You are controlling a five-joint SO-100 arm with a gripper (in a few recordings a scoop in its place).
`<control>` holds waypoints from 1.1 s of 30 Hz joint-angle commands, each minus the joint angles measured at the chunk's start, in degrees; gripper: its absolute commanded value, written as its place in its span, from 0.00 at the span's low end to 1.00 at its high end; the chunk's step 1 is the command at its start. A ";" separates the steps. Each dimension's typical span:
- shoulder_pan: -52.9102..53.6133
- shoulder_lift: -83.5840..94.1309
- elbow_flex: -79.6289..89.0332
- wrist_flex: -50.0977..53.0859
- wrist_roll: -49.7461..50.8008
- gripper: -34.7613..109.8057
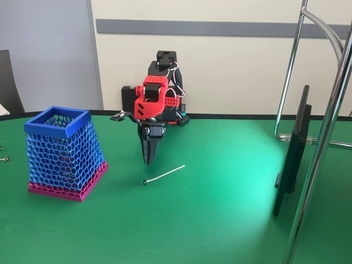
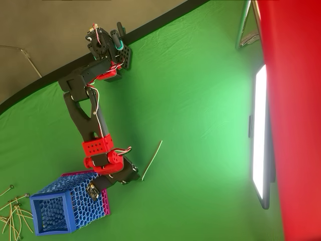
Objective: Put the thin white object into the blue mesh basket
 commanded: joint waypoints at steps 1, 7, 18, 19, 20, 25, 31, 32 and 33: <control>-0.44 -1.67 -6.24 2.20 -1.67 0.34; -1.23 -7.47 -14.77 6.50 -6.86 0.34; -2.37 -14.41 -23.12 7.47 -12.92 0.34; -2.46 -14.85 -23.20 7.56 -13.27 0.34; -2.46 -15.21 -23.20 7.56 -13.62 0.34; -2.29 -16.70 -23.55 7.65 -14.24 0.34; -1.58 -18.19 -24.43 7.65 -14.85 0.34; -1.41 -18.46 -24.79 7.65 -14.94 0.34; -1.32 -18.81 -25.22 7.73 -14.94 0.34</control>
